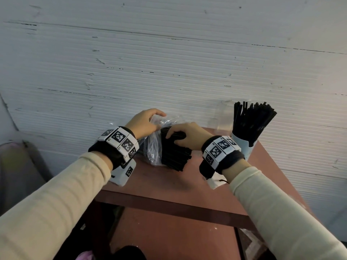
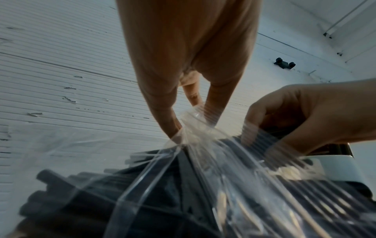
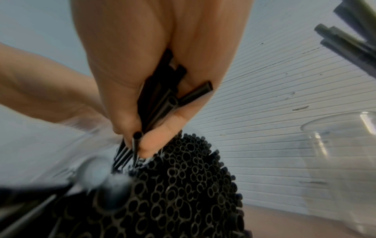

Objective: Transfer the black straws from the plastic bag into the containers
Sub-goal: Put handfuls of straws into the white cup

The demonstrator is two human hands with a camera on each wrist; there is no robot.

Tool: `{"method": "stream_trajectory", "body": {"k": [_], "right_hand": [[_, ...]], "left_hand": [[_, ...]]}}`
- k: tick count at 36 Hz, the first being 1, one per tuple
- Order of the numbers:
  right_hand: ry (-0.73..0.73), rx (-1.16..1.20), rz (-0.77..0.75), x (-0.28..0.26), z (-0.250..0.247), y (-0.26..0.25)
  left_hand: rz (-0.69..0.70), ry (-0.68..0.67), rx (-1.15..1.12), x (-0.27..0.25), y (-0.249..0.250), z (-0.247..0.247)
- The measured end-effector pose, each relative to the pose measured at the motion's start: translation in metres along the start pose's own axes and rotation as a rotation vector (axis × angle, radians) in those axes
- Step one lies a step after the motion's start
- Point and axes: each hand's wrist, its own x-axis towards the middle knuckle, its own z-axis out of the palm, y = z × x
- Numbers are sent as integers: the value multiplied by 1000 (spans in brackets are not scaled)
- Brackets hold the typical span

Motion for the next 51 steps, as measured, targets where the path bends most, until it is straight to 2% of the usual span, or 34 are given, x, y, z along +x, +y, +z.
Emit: {"method": "stream_trajectory", "body": {"k": [5, 8, 12, 15, 18, 20, 23, 27, 32, 37, 41, 44, 47, 51], "right_hand": [[26, 15, 27, -8, -13, 4], [27, 80, 54, -16, -22, 9], [16, 116, 80, -31, -33, 16], [11, 120, 69, -42, -38, 20], [17, 123, 69, -50, -41, 24], [20, 129, 72, -57, -43, 24], [22, 126, 66, -65, -45, 23], [38, 100, 65, -80, -52, 21], [163, 89, -4, -102, -71, 20], [540, 133, -48, -119, -99, 11], [772, 197, -124, -120, -116, -4], [895, 181, -196, -118, -129, -13], [996, 143, -271, -114, -137, -17], [1029, 51, -310, -107, -141, -14]], "left_hand": [[24, 18, 41, -3, 0, 4], [60, 84, 88, -3, 2, 8], [247, 166, 105, -8, 14, 15], [388, 4, 187, -10, 31, 22], [395, -193, 333, -4, 43, 39], [380, -270, 425, 1, 49, 50], [367, -300, 498, 4, 56, 62], [393, -239, 509, 5, 57, 77], [373, -165, 401, 5, 66, 78], [249, -60, 188, 6, 86, 78], [314, -7, -13, 8, 112, 78], [353, -40, -175, 9, 134, 82], [348, -147, -369, 6, 152, 88], [312, -288, -602, -2, 166, 102]]}}
